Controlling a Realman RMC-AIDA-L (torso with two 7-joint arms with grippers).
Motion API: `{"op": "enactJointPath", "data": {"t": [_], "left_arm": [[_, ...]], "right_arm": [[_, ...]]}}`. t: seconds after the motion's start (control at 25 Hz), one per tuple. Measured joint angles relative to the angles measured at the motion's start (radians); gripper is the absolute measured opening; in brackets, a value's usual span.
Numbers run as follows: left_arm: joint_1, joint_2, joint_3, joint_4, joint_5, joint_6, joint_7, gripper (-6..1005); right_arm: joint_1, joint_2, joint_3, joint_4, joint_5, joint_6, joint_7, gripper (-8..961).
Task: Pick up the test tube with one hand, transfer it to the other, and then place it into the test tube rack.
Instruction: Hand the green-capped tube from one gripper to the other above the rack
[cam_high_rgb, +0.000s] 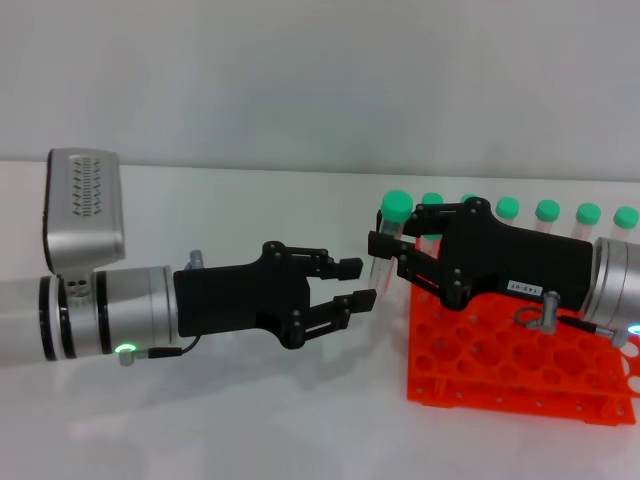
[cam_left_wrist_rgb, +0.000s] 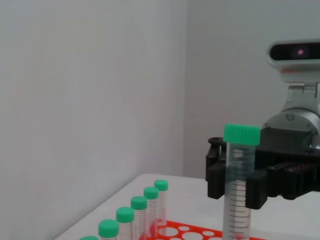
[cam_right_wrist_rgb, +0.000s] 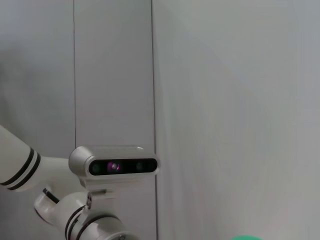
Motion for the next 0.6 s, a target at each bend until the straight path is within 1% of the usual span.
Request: {"op": "enactJointPath", "data": {"t": [0.04, 0.24, 0.32, 0.48, 0.6], "left_arm": [[0.006, 0.0, 0.0, 0.0, -0.006, 0.001, 0.0, 267], [0.044, 0.003, 0.0, -0.005, -0.05, 0.013, -0.005, 480], [0.07, 0.003, 0.0, -0.009, -0.083, 0.031, -0.003, 532], [0.134, 0.006, 0.0, -0.014, -0.154, 0.066, 0.003, 637], [0.199, 0.005, -0.002, -0.017, -0.217, 0.083, 0.03, 724]], "right_arm": [[0.0, 0.0, 0.0, 0.0, 0.0, 0.0, 0.0, 218], [0.0, -0.002, 0.003, 0.0, 0.0, 0.0, 0.0, 222], [0.0, -0.002, 0.006, -0.001, 0.0, 0.0, 0.0, 223], [0.0, -0.004, 0.008, -0.001, 0.0, 0.001, -0.008, 226], [0.0, -0.004, 0.008, -0.001, 0.0, 0.007, -0.019, 228]]}}
